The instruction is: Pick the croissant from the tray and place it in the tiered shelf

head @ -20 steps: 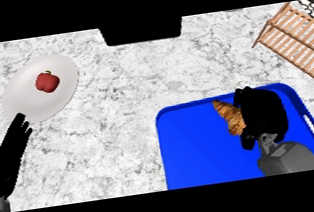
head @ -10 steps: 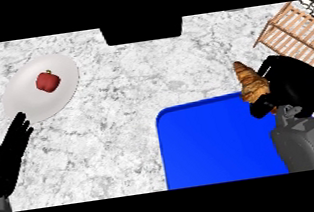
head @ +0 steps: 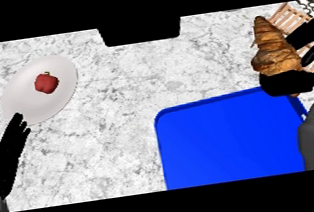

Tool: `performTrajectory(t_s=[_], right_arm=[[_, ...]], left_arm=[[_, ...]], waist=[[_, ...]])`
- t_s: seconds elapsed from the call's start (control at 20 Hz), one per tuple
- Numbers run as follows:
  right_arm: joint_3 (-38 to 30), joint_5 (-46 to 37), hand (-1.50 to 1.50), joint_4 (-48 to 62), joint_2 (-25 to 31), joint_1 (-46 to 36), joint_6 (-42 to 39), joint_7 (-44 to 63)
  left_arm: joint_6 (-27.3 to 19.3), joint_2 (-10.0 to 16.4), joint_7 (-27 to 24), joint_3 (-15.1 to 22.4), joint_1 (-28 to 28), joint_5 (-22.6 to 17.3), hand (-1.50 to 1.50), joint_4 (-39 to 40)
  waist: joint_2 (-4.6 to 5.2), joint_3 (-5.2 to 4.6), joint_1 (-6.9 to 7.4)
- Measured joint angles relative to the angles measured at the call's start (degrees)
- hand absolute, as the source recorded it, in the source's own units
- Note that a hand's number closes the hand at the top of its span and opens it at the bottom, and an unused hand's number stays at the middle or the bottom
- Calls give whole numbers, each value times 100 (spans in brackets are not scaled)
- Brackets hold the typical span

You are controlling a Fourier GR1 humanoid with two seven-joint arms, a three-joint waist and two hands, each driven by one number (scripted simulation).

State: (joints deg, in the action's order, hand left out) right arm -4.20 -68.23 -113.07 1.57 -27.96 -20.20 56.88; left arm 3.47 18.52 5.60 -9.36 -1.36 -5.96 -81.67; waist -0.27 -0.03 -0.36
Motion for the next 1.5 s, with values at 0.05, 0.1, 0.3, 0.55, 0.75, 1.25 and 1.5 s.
performTrajectory(t_s=[0.05, 0.1, 0.3, 0.55, 0.75, 1.25, 1.5], right_arm=[[-28, 22, 150, -252, -33, -77, -62, 64], [-91, 19, 150, -436, -60, -177, -109, 112], [-193, -120, 150, -929, -70, -630, -283, 265], [-411, -306, 150, -1238, 18, -1387, -705, 277], [-724, -525, 150, -1121, 283, -1934, -1040, 165], [-1504, -1043, 150, -65, 1158, -2964, -1993, -310], [-1870, -1140, 150, 566, 1574, -3316, -2149, -453]], left_arm=[[0, -9, -3, -6, 4, 0, 0, 21], [18, 16, 11, -26, -3, -3, 0, 7], [20, -25, -30, -3, 23, 69, 0, 55], [17, -51, 7, -29, 91, 81, 0, 72], [29, -60, 30, -38, 80, 92, 0, 57], [28, -88, -6, -66, 153, 134, 0, 152], [39, -128, -62, -51, 138, 181, 0, 183]], waist=[[-4, -1, -8], [-5, -2, -5], [-3, -2, 9], [-7, -5, 3], [-10, -5, 9], [1, -5, 17], [13, -3, 46]])
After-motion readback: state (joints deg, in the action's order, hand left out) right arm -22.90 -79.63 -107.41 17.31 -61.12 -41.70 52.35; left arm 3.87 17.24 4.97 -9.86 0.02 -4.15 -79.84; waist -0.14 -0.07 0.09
